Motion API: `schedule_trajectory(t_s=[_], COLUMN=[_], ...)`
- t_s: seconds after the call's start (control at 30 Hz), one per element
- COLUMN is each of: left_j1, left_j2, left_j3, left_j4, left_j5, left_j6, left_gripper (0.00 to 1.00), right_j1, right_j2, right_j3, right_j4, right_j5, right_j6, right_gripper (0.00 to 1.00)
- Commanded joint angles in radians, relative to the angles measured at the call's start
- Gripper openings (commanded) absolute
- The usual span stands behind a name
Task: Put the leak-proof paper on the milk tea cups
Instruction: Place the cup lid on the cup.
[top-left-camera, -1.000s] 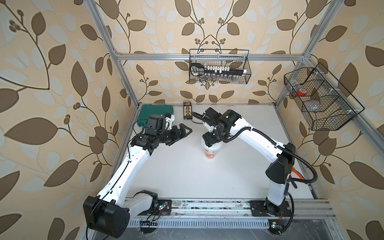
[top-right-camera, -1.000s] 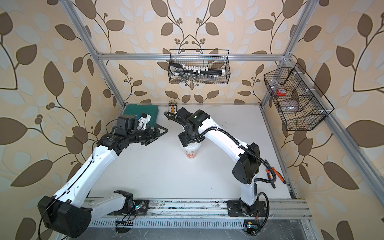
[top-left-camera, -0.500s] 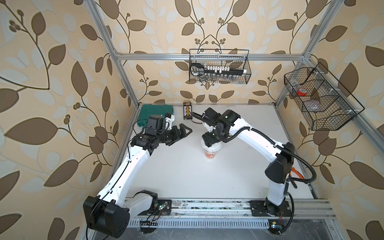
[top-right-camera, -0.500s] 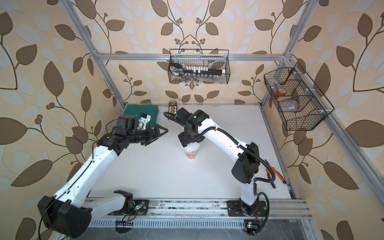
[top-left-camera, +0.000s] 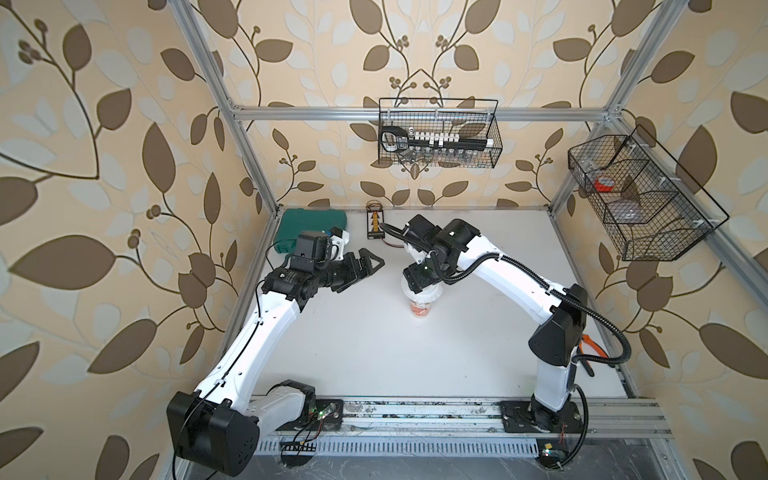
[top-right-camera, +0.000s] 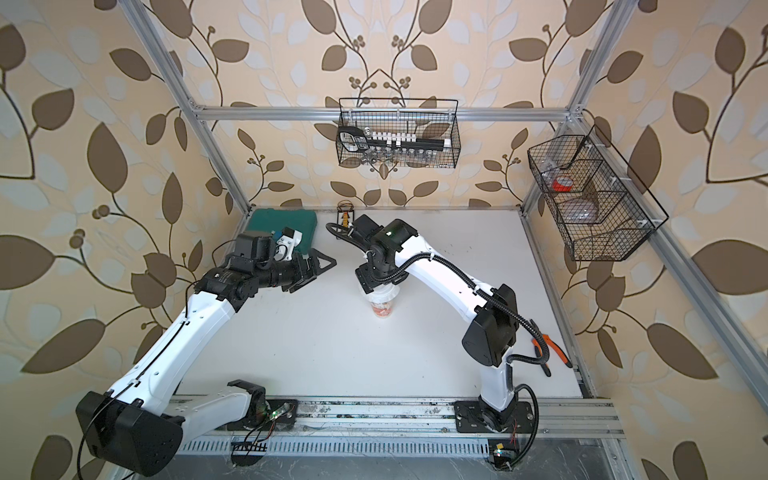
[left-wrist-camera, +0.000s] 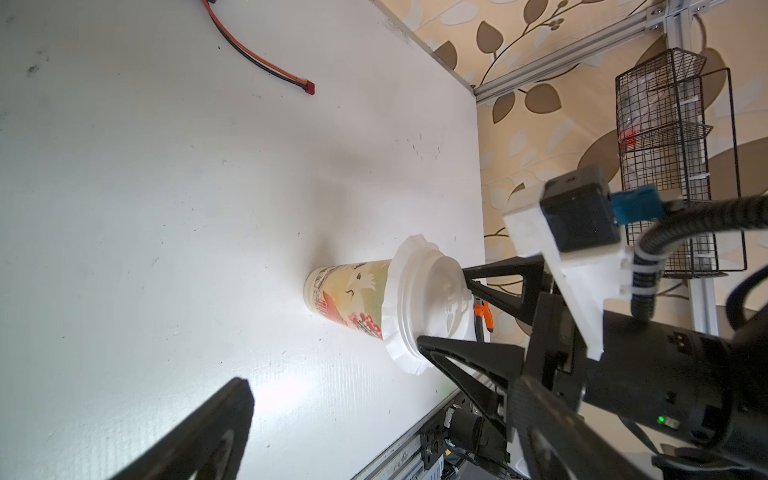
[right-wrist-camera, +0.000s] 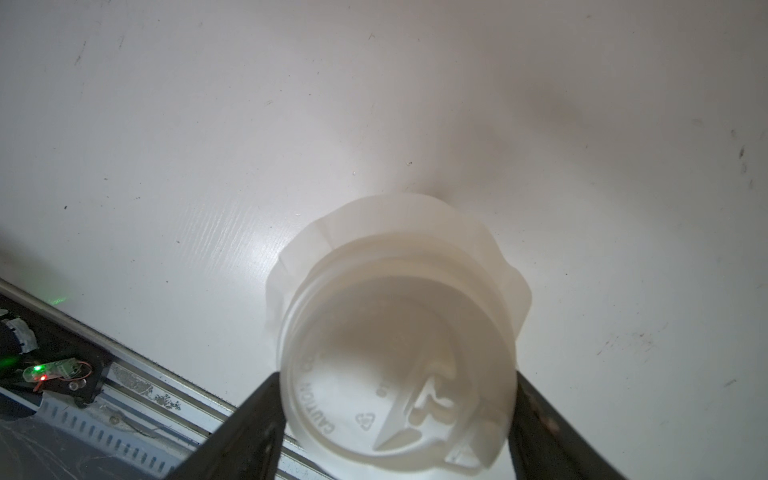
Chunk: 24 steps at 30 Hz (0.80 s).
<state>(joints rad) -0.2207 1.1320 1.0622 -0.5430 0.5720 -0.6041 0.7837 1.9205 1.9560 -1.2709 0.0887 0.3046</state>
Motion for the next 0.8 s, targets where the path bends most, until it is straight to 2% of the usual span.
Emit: schedule_trajectory(t_s=[0.0, 0.77], left_j1=[0.011, 0.012], left_j2=[-0.026, -0.031], left_j3=[-0.003, -0.008], left_j4=[0.021, 0.020], left_j5=[0.009, 0.011], left_j6=[0.018, 0.015], left_gripper=[0.99, 0.99], right_j1=[0.006, -0.015], right_j2=[0.021, -0.008], right_j3=[-0.037, -0.181], right_j4=[-0.004, 0.050], right_j5=[-0.009, -0.033], right_j6=[-0.018, -0.013], right_gripper=[0.79, 0.79])
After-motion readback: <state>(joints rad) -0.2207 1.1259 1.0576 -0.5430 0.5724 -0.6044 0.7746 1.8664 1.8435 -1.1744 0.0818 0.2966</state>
